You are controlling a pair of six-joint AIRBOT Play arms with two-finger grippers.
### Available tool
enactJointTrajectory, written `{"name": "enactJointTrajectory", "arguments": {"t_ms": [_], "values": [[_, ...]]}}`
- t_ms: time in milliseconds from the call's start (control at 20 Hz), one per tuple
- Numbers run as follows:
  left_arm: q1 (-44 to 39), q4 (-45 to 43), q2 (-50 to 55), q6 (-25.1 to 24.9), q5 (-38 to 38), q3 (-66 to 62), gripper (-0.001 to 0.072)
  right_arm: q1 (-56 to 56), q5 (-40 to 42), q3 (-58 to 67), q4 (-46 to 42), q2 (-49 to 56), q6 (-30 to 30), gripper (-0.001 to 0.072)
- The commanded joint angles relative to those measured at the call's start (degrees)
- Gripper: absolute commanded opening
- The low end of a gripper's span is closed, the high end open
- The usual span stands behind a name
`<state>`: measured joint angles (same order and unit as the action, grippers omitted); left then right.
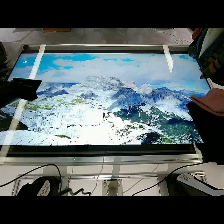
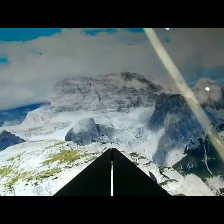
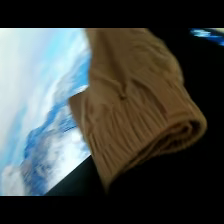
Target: Fold the clothes and pants, and hang the long-sleeved shirts on hangers.
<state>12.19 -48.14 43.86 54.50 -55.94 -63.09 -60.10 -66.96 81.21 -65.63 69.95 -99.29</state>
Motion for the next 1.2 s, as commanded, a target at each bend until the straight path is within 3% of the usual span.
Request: {"name": "enactJointTrajectory", "arguments": {"t_ms": [0, 200, 500, 550, 650, 750, 800, 1000, 1100, 1150], "values": [[0.0, 0.0, 0.3, -0.1, 0.4, 0.0, 0.0003, -3.5, -4.2, -0.3, -15.1, -2.6, -12.4, 0.0023], [0.0, 0.2, 0.5, -0.1, 0.4, 0.0, 0.0003, -3.4, -13.8, -1.2, -17.6, -2.3, -12.4, 0.0023], [0.0, 0.2, 0.5, -0.1, 0.4, 0.0, 0.0004, -3.4, -20.5, -1.2, -21.8, -2.3, -15.2, 0.0026], [0.0, 0.2, 0.5, -0.1, 0.4, 0.0, 0.0003, -3.4, -21.4, -1.2, -21.8, -2.3, -18.0, 0.0078], [0.0, 0.2, 0.5, 0.2, 0.4, 0.0, 0.0003, -3.4, -22.4, -1.2, -22.1, -2.3, -25.2, 0.0276], [0.0, 0.2, 0.5, 0.2, 0.4, 0.0, 0.0003, -3.4, -22.3, -1.2, -22.3, -2.3, -29.5, 0.0607], [0.0, 0.2, 0.5, 0.2, 0.4, 0.0, 0.0003, -3.4, -22.1, -1.2, -22.3, -2.3, -29.7, 0.0716], [0.0, 0.2, 0.5, 0.1, 0.4, 0.0, 0.0003, -3.4, -21.1, -1.2, -22.1, -2.3, -28.1, 0.0687], [0.0, 0.2, 0.5, 0.1, 0.4, 0.0, 0.0003, -3.4, -19.1, -1.2, -20.8, -2.3, -20.6, 0.0666], [0.0, 0.2, 0.5, 0.1, 0.4, 0.0, 0.0003, -3.2, -18.7, -1.2, -19.7, -2.3, -16.4, 0.0602]]}}
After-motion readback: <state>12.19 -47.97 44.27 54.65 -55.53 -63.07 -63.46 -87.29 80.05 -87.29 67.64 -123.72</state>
